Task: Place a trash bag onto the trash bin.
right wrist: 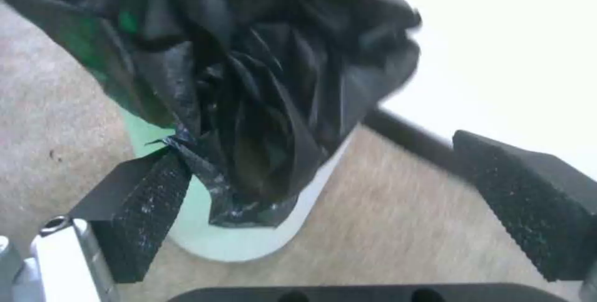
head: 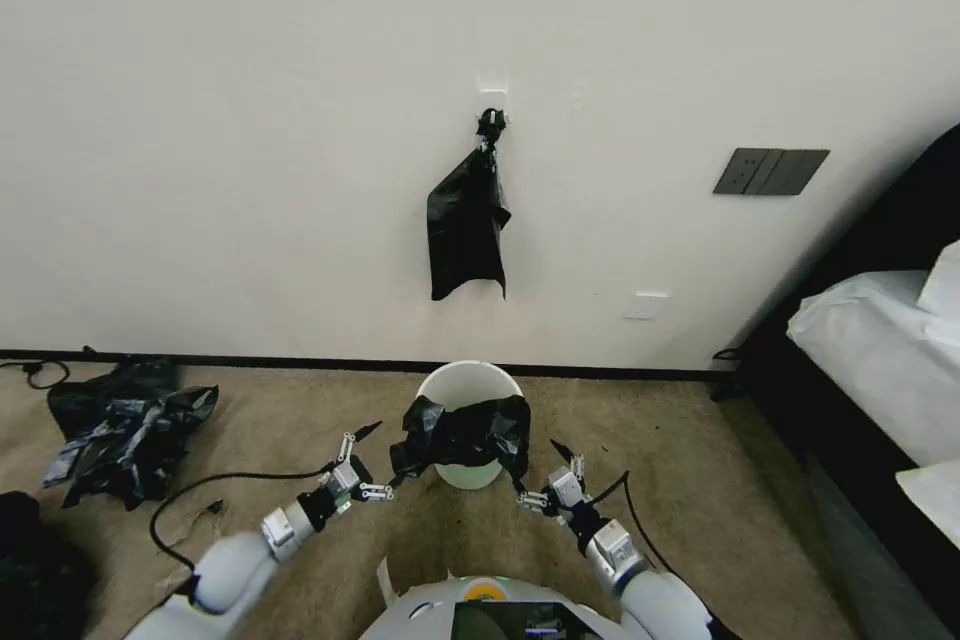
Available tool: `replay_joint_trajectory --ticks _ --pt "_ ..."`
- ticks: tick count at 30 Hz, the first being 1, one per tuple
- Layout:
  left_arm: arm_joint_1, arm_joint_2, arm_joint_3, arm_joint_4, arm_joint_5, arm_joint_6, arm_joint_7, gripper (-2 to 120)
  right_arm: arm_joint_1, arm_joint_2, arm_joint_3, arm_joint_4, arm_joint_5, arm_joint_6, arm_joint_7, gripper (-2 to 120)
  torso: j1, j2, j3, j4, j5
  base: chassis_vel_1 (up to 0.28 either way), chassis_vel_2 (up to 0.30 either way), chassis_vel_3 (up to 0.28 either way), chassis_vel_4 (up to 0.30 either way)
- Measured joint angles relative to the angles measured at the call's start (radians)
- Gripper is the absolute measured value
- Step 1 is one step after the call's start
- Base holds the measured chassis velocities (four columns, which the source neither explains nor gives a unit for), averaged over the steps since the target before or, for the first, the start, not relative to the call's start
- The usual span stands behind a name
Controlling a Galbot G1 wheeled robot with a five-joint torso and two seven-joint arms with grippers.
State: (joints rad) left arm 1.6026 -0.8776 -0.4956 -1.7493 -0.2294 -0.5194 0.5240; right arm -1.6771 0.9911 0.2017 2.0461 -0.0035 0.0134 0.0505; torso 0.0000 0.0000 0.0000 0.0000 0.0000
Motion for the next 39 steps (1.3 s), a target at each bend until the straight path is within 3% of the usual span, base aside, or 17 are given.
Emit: replay_joint_trajectory --ticks 2,10,13,18,23,28,34,39 --pt "-0.036 0.016 -0.019 0.029 0.027 -0.034 0.08 100 0.004 -0.009 0.011 -0.013 -0.067 0.063 -0.035 100 0.0 0.0 0.0 0.0 -0.0002 0.0 0.0 0.0 0.0" --pt "-0.095 0.042 -0.043 0.059 0.04 -0.131 0.192 100 0.019 -0.018 0.041 -0.039 -0.148 0.215 -0.089 100 0.0 0.0 0.0 0.0 0.0001 0.0 0.0 0.0 0.0" --pt "-0.122 0.053 -0.049 0.074 0.002 -0.196 0.283 100 0.027 -0.021 0.059 -0.04 -0.149 0.277 -0.119 100 0.0 0.0 0.0 0.0001 -0.0001 0.0 0.0 0.0 0.0" --pt "-0.141 0.075 -0.035 0.074 -0.076 -0.275 0.366 100 0.028 -0.027 0.073 -0.038 -0.157 0.322 -0.146 100 0.0 0.0 0.0 -0.0001 -0.0002 0.0 0.0 0.0 0.0" --pt "-0.14 0.109 -0.057 0.051 -0.074 -0.289 0.456 100 0.01 -0.028 0.108 -0.038 -0.238 0.406 -0.2 100 0.0 0.0 0.0 -0.0001 0.0 0.0 0.0 0.0 0.0" --pt "-0.14 0.131 -0.071 0.043 -0.079 -0.289 0.467 100 0.004 -0.027 0.143 -0.038 -0.285 0.457 -0.231 100 0.0 0.0 0.0 0.0 0.0002 0.0 0.0 0.0 0.0" --pt "-0.105 0.108 -0.067 0.068 -0.302 -0.277 0.423 100 -0.012 -0.021 0.2 -0.036 -0.25 0.55 -0.302 100 0.0 0.0 0.0 0.0002 0.0 0.0 0.0 0.0 0.0" --pt "-0.076 0.066 -0.107 0.075 -0.444 -0.231 0.414 100 -0.018 -0.014 0.23 -0.061 -0.315 0.519 -0.227 100 0.0 0.0 0.0 0.0 0.0 0.0 0.0 0.0 0.0"
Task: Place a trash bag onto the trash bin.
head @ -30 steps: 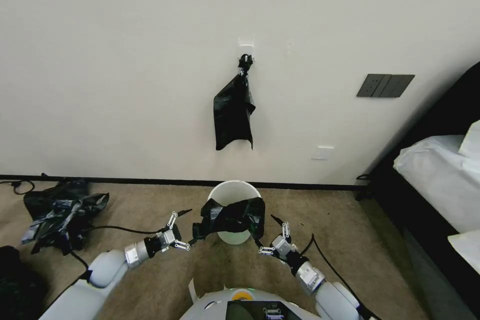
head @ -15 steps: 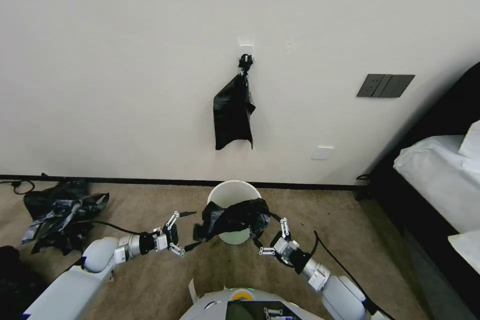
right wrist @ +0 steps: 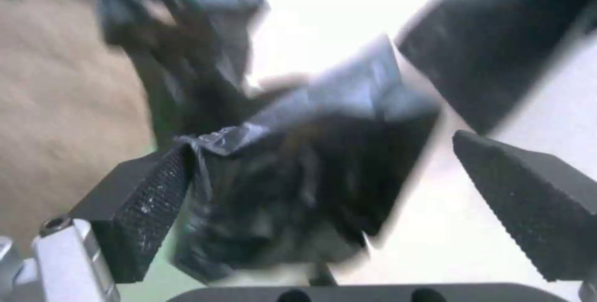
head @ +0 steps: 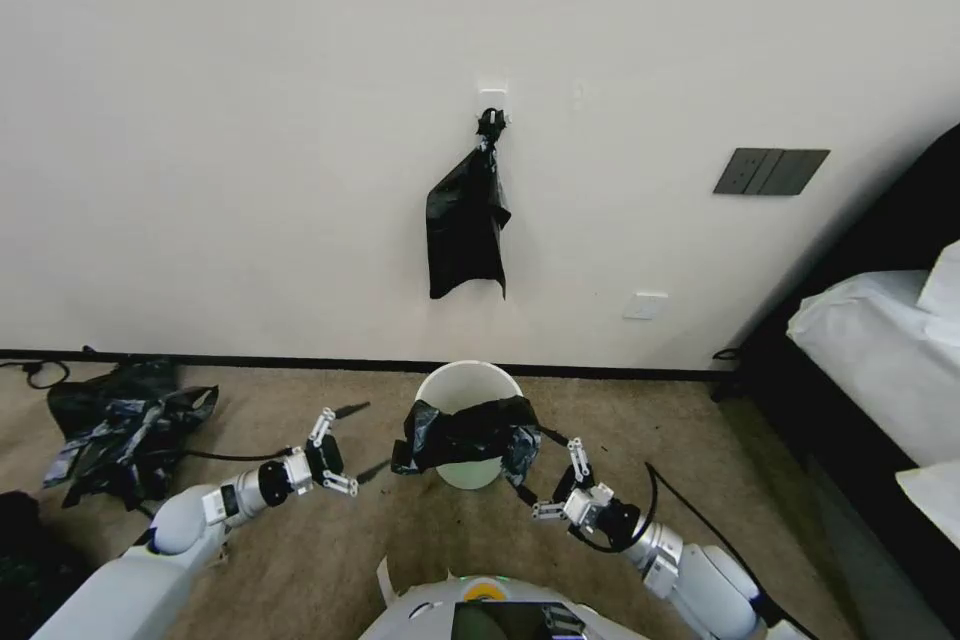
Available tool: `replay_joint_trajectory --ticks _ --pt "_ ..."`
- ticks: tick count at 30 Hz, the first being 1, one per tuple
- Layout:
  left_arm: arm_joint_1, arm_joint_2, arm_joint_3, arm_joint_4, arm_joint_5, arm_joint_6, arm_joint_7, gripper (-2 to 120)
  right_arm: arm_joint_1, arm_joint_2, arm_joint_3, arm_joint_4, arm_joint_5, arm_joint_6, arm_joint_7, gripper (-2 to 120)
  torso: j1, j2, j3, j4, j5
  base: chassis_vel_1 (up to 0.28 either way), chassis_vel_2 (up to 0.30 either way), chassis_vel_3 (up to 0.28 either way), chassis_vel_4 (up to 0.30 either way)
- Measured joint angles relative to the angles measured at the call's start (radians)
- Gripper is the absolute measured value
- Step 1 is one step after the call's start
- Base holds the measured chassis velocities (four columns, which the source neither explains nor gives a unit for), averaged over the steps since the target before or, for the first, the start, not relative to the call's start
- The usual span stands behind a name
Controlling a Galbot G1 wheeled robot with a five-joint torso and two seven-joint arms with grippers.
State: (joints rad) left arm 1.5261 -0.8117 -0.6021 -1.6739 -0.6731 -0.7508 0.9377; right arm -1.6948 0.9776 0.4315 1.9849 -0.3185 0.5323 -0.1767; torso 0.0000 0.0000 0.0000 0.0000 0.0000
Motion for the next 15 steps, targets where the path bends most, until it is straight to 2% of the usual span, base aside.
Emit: replay_joint_trajectory --ticks 2,3,5,6,7,8,9,11,12,14,15 --pt "0.016 -0.02 -0.024 -0.015 -0.049 0.024 -0.008 100 -0.011 0.001 -0.002 -0.01 0.023 -0.066 0.071 100 0.0 0.0 0.0 0.0002 0.0001 0.0 0.0 0.0 0.0" --pt "0.016 -0.02 -0.024 -0.015 -0.049 0.024 -0.008 100 -0.011 0.001 -0.002 -0.01 0.023 -0.066 0.071 100 0.0 0.0 0.0 0.0002 0.0001 0.0 0.0 0.0 0.0" --pt "0.03 -0.041 -0.05 -0.032 -0.095 0.051 -0.034 100 -0.028 0.0 -0.002 -0.012 0.111 -0.113 0.116 100 0.0 0.0 0.0 -0.0001 0.0001 0.0 0.0 0.0 0.0" --pt "0.034 -0.049 -0.06 -0.037 -0.108 0.059 -0.059 100 -0.037 -0.001 0.003 -0.01 0.156 -0.125 0.126 100 0.0 0.0 0.0 0.0 0.0002 0.0 0.0 0.0 0.0" --pt "0.036 -0.058 -0.067 -0.039 -0.114 0.065 -0.11 100 -0.051 0.0 0.01 -0.003 0.216 -0.132 0.131 100 0.0 0.0 0.0 0.0 0.0002 0.0 0.0 0.0 0.0" --pt "0.036 -0.058 -0.067 -0.039 -0.114 0.065 -0.11 100 -0.051 0.0 0.01 -0.003 0.216 -0.132 0.131 100 0.0 0.0 0.0 0.0 0.0002 0.0 0.0 0.0 0.0" --pt "0.036 -0.064 -0.069 -0.039 -0.114 0.066 -0.154 100 -0.064 0.0 0.016 0.005 0.261 -0.134 0.131 100 0.0 0.0 0.0 0.0 0.0 0.0 0.0 0.0 0.0" --pt "0.031 -0.074 -0.071 -0.032 -0.107 0.068 -0.228 100 -0.091 0.003 0.028 0.011 0.295 -0.097 0.103 100 0.0 0.0 0.0 -0.0001 -0.0001 0.0 0.0 0.0 0.0" --pt "0.031 -0.074 -0.071 -0.032 -0.107 0.068 -0.228 100 -0.091 0.003 0.028 0.011 0.295 -0.097 0.103 100 0.0 0.0 0.0 -0.0001 -0.0001 0.0 0.0 0.0 0.0" --pt "0.024 -0.077 -0.071 -0.024 -0.089 0.068 -0.263 100 -0.115 0.004 0.04 0.01 0.223 0.003 0.026 100 0.0 0.0 0.0 -0.0003 -0.0001 0.0 0.0 0.0 0.0" --pt "0.024 -0.077 -0.071 -0.024 -0.089 0.068 -0.263 100 -0.115 0.004 0.04 0.01 0.223 0.003 0.026 100 0.0 0.0 0.0 -0.0003 -0.0001 0.0 0.0 0.0 0.0"
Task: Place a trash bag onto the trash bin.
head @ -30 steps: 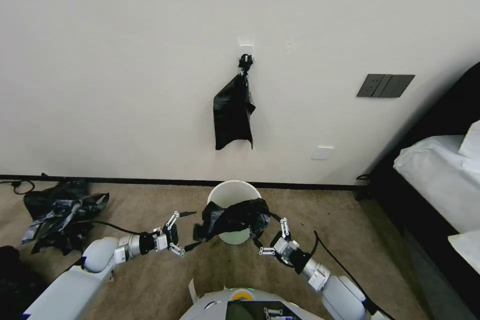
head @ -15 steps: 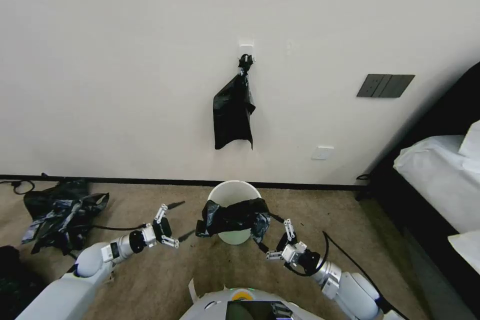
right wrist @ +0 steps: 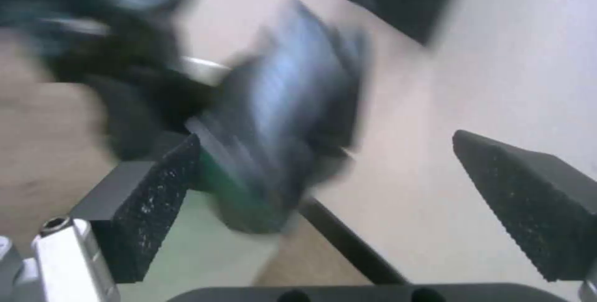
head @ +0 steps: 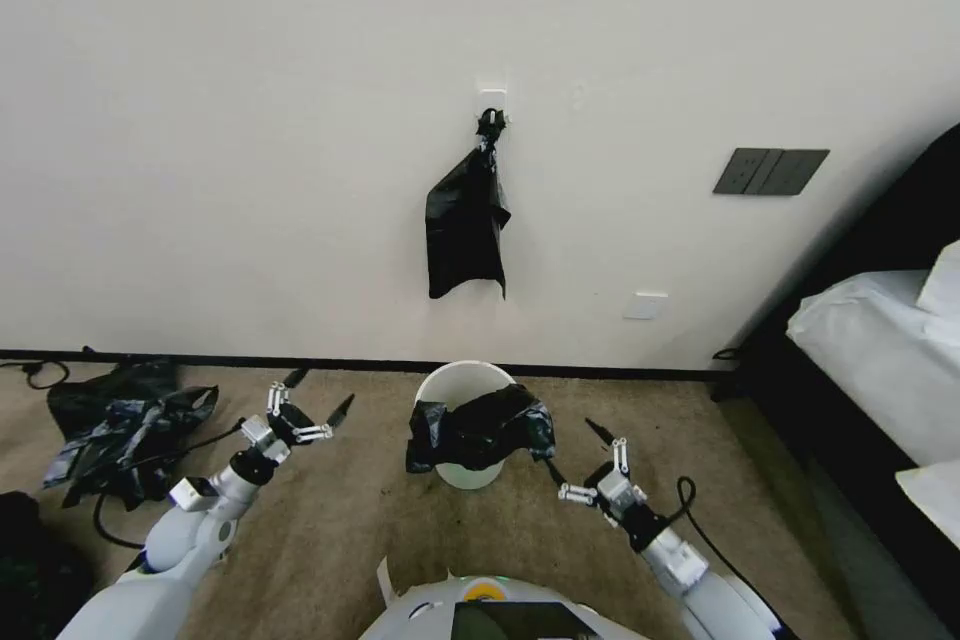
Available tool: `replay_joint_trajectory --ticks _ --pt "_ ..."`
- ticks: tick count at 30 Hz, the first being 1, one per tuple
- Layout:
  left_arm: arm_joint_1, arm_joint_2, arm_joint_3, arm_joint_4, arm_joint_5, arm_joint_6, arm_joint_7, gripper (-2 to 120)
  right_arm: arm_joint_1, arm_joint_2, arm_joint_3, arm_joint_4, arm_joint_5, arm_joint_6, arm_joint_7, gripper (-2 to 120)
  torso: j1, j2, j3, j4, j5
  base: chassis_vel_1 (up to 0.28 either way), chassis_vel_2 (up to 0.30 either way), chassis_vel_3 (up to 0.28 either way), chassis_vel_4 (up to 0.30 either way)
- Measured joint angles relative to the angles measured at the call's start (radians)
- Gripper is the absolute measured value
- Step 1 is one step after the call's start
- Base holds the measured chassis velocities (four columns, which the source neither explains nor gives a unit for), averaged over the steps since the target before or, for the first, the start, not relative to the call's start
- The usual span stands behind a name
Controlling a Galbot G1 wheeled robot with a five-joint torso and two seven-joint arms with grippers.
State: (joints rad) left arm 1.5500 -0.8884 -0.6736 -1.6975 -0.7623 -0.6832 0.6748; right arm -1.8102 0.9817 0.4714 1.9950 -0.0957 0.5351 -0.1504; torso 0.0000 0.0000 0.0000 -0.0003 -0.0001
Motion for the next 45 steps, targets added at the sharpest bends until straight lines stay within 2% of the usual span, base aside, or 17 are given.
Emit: replay_joint_trajectory --ticks 3,7,12,15,16,20,21,22,25,26,30,31,34,35,37,43,45 --pt "-0.002 0.0 0.0 -0.001 0.008 0.0 -0.008 100 0.003 0.005 0.009 -0.006 -0.109 0.084 -0.034 100 0.0 0.0 0.0 0.0002 0.0001 0.0 0.0 0.0 0.0" --pt "-0.002 -0.001 0.002 -0.007 0.031 0.003 -0.028 100 0.038 0.031 0.054 -0.011 -0.389 0.231 -0.038 100 0.0 0.0 0.0 0.0003 0.0001 0.0 0.0 0.0 0.0" --pt "0.005 -0.011 0.003 -0.023 0.049 0.009 -0.069 100 0.043 0.022 0.051 -0.009 -0.325 0.22 -0.031 100 0.0 0.0 0.0 0.0004 0.0001 0.0 0.0 0.0 0.0" --pt "0.017 -0.037 0.01 -0.062 0.096 0.031 -0.184 100 0.037 -0.013 0.024 0.032 -0.061 0.109 -0.011 100 0.0 0.0 0.0 0.0 0.0002 0.0 0.0 0.0 0.0" --pt "0.017 -0.037 0.01 -0.062 0.096 0.031 -0.184 100 0.037 -0.013 0.024 0.032 -0.061 0.109 -0.011 100 0.0 0.0 0.0 0.0 0.0002 0.0 0.0 0.0 0.0" --pt "0.051 -0.089 0.037 -0.136 0.195 0.059 -0.401 100 0.075 -0.077 -0.005 0.156 0.252 -0.138 0.048 100 0.0 0.0 0.0 0.0001 0.0001 0.0 0.0 0.0 0.0" --pt "0.051 -0.089 0.037 -0.136 0.195 0.059 -0.401 100 0.075 -0.077 -0.005 0.156 0.252 -0.138 0.048 100 0.0 0.0 0.0 0.0001 0.0001 0.0 0.0 0.0 0.0" --pt "0.067 -0.108 0.045 -0.157 0.236 0.068 -0.46 100 0.113 -0.109 -0.015 0.2 0.353 -0.262 0.075 100 0.0 0.0 0.0 0.0001 0.0003 0.0 0.0 0.0 0.0" --pt "0.102 -0.15 0.064 -0.185 0.301 0.083 -0.534 100 0.239 -0.191 -0.043 0.256 0.563 -0.547 0.107 100 0.0 0.0 0.0 0.0006 0.0004 0.0 0.0 0.0 0.0" --pt "0.102 -0.15 0.064 -0.185 0.301 0.083 -0.534 100 0.239 -0.191 -0.043 0.256 0.563 -0.547 0.107 100 0.0 0.0 0.0 0.0006 0.0004 0.0 0.0 0.0 0.0" --pt "0.158 -0.219 0.096 -0.222 0.376 0.109 -0.607 100 0.501 -0.326 -0.149 0.23 0.815 -0.828 0.108 100 0.0 0.0 0.0 0.0003 0.0003 0.0 0.0 0.0 0.0" --pt "0.158 -0.219 0.096 -0.222 0.376 0.109 -0.607 100 0.501 -0.326 -0.149 0.23 0.815 -0.828 0.108 100 0.0 0.0 0.0 0.0003 0.0003 0.0 0.0 0.0 0.0" --pt "0.202 -0.27 0.101 -0.252 0.423 0.136 -0.652 100 0.748 -0.366 -0.312 0.13 0.941 -0.964 0.083 100 0.0 0.0 0.0 0.0001 0.0003 0.0 0.0 0.0 0.0" --pt "0.202 -0.27 0.101 -0.252 0.423 0.136 -0.652 100 0.748 -0.366 -0.312 0.13 0.941 -0.964 0.083 100 0.0 0.0 0.0 0.0001 0.0003 0.0 0.0 0.0 0.0" --pt "0.227 -0.297 0.101 -0.27 0.438 0.148 -0.668 100 0.907 -0.362 -0.425 0.052 0.994 -1.02 0.068 100 0.0 0.0 0.0 0.0001 0.0005 0.0 0.0 0.0 0.0" --pt "0.296 -0.347 0.093 -0.317 0.536 0.188 -0.71 100 1.307 -0.266 -0.78 -0.209 0.968 -1.068 -0.039 100 0.0 0.0 0.0 0.0004 -0.0004 0.0 0.0 0.0 0.0" --pt "0.307 -0.351 0.092 -0.324 0.55 0.197 -0.72 100 1.347 -0.245 -0.815 -0.244 0.963 -1.073 -0.053 100 0.0 0.0 0.0 0.0005 -0.0003 0.0 0.0 0.0 0.0"
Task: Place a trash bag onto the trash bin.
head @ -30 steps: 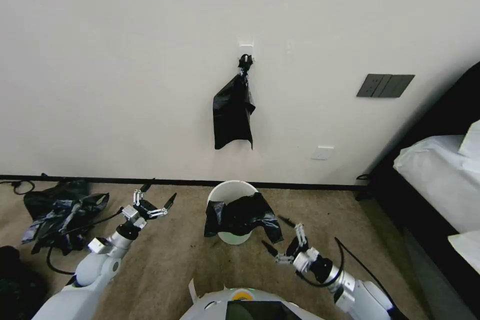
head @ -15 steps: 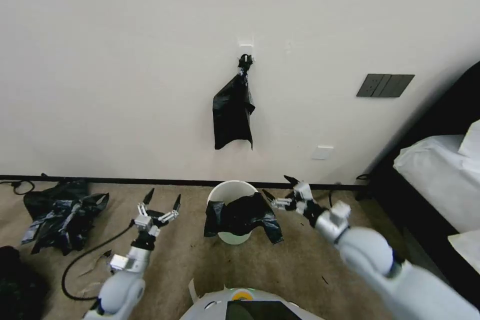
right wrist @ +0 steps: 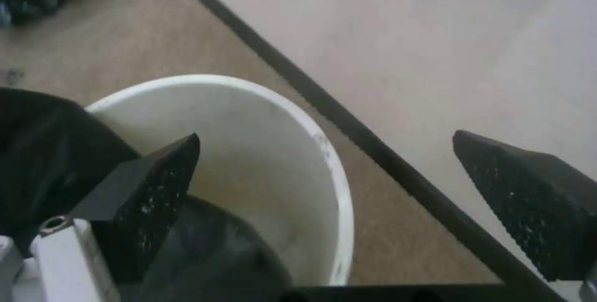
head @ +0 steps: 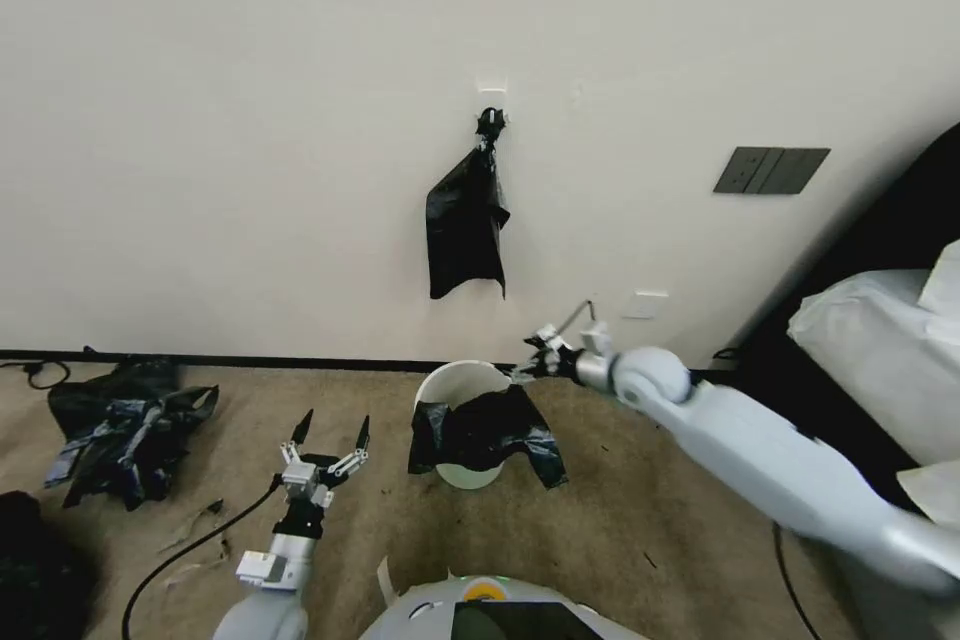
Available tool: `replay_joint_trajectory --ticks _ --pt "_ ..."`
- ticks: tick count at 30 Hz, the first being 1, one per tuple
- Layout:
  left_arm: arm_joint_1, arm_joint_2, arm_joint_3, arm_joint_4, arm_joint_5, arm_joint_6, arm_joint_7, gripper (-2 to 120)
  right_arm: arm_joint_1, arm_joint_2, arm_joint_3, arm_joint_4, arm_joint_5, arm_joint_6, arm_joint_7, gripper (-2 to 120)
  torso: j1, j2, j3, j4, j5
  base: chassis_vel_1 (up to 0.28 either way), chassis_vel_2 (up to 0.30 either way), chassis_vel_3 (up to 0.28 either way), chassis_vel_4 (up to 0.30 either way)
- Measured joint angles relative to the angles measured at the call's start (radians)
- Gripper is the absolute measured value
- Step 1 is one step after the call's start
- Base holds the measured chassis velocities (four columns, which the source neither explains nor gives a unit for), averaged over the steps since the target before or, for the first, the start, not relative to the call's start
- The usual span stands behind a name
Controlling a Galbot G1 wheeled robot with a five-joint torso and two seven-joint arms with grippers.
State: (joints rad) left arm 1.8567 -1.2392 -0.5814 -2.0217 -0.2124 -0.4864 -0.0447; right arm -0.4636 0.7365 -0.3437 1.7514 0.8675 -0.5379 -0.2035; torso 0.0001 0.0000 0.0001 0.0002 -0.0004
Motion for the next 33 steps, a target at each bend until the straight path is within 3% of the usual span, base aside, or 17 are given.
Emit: replay_joint_trajectory --ticks 9,18,29,31,33 --pt "0.06 -0.024 -0.007 -0.046 0.052 0.04 -0.034 100 0.227 0.172 -0.239 -0.312 -0.051 -0.051 -0.116 100 0.0 0.0 0.0 -0.0003 0.0004 0.0 0.0 0.0 0.0" --pt "0.05 -0.041 0.014 -0.043 0.065 0.04 -0.035 100 0.277 0.206 -0.321 -0.371 -0.151 -0.044 -0.173 99 0.0 0.0 0.0 -0.0005 0.0001 0.0 0.0 0.0 0.0" --pt "0.039 -0.061 0.048 -0.037 0.086 0.034 -0.061 100 0.332 0.246 -0.369 -0.461 -0.169 -0.032 -0.217 63 0.0 0.0 0.0 -0.0001 0.0003 0.0 0.0 0.0 0.0" --pt "0.036 -0.061 0.043 -0.035 0.086 0.033 -0.063 100 0.331 0.246 -0.374 -0.466 -0.169 -0.024 -0.225 50 0.0 0.0 0.0 -0.0001 0.0004 0.0 0.0 0.0 0.0" --pt "0.032 -0.06 0.038 -0.034 0.084 0.032 -0.063 100 0.329 0.246 -0.375 -0.466 -0.169 -0.022 -0.226 48 0.0 0.0 0.0 -0.0002 0.0003 0.0 0.0 0.0 0.0"
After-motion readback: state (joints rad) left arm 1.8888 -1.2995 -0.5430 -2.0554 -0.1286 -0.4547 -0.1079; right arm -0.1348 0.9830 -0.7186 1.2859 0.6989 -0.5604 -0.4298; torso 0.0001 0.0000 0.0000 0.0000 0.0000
